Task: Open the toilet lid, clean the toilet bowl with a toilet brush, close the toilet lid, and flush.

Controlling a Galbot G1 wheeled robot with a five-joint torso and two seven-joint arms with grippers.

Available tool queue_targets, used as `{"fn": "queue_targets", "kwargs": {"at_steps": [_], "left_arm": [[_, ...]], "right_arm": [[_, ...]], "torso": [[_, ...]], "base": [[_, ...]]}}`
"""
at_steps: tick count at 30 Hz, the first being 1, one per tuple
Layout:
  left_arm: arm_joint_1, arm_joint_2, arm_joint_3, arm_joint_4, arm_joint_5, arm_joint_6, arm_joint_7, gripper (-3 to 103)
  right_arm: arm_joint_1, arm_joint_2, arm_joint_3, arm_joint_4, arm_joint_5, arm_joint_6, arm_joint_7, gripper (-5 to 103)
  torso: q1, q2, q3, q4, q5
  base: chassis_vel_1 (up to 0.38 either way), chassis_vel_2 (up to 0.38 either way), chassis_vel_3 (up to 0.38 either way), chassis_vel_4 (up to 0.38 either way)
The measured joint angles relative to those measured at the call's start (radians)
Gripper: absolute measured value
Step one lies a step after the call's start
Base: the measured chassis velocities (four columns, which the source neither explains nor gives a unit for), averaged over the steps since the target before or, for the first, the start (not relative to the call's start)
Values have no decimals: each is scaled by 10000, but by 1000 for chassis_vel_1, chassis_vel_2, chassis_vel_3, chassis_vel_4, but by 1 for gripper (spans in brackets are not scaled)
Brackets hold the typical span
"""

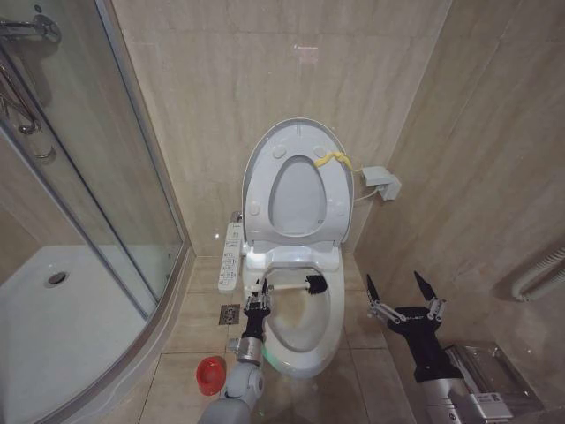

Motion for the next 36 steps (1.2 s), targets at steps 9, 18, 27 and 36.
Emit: {"fn": "queue_targets", "kwargs": {"at_steps": [9,18,27,36], "left_arm": [[194,219,30,-510,-103,-99,378,28],[99,202,-15,-635,-263,-234,543,28],[97,223,-24,-948,-323,-400,795,25],[138,358,-39,-1275,-324,-497,944,19]], "right_arm": [[0,0,0,1,0,0,0,100],[0,0,0,1,0,0,0,100],[0,0,0,0,0,0,0,100],[0,0,0,1,0,0,0,100]], "torso": [[1,-1,2,-4,-2],[2,-2,2,-4,-3],[2,-2,2,-4,-2],[2,-2,1,1,0]], "base": [[0,0,0,0],[0,0,0,0],[0,0,0,0],[0,0,0,0]]}}
